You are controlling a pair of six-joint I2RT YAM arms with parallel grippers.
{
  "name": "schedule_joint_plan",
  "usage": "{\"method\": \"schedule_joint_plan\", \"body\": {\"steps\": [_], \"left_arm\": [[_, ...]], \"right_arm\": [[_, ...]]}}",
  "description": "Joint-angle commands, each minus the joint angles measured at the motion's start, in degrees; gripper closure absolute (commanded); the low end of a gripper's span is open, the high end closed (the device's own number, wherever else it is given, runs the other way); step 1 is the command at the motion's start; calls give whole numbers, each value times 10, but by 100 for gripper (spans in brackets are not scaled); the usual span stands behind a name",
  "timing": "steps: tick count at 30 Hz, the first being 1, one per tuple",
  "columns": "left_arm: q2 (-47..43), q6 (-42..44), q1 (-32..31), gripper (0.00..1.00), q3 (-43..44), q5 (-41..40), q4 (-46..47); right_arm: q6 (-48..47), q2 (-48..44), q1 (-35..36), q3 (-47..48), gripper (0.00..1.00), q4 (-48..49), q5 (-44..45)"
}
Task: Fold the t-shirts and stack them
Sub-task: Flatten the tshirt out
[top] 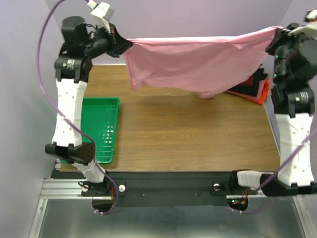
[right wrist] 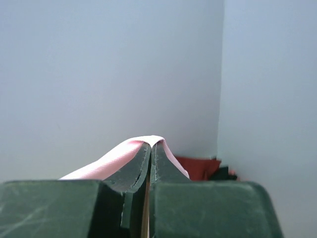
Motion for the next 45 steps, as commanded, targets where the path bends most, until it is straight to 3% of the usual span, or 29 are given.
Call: {"method": "schedule_joint_plan", "body": {"steps": [1, 6, 12, 14, 21, 27, 31, 38, 45], "left_arm": [[-66, -10, 30, 100, -16, 126, 58], [-83, -90, 58, 100, -36, 263, 157], [-97, -202, 77, 100, -114, 338, 326], [-77, -223, 77, 100, -138, 337, 338], [23, -228, 77, 100, -176, 292, 319], [124, -151, 77, 100, -65, 245, 192], [154, -135, 77, 100, -15, 235, 164], [142, -111, 77, 100, -11, 283, 160], [87, -129, 82, 100, -19, 385, 196]], "right_arm": [[-52, -68, -4, 18, 100, 100, -3], [-76, -95, -4, 61, 100, 104, 17], [-64, -64, -4, 86, 100, 113, 12], [-59, -33, -4, 81, 100, 113, 12], [-26, 90, -5, 30, 100, 113, 13], [9, 173, -7, 50, 100, 113, -17], [16, 201, -6, 78, 99, 113, -43], [14, 159, -6, 65, 100, 112, -74], [11, 18, -5, 17, 100, 112, -106]]}}
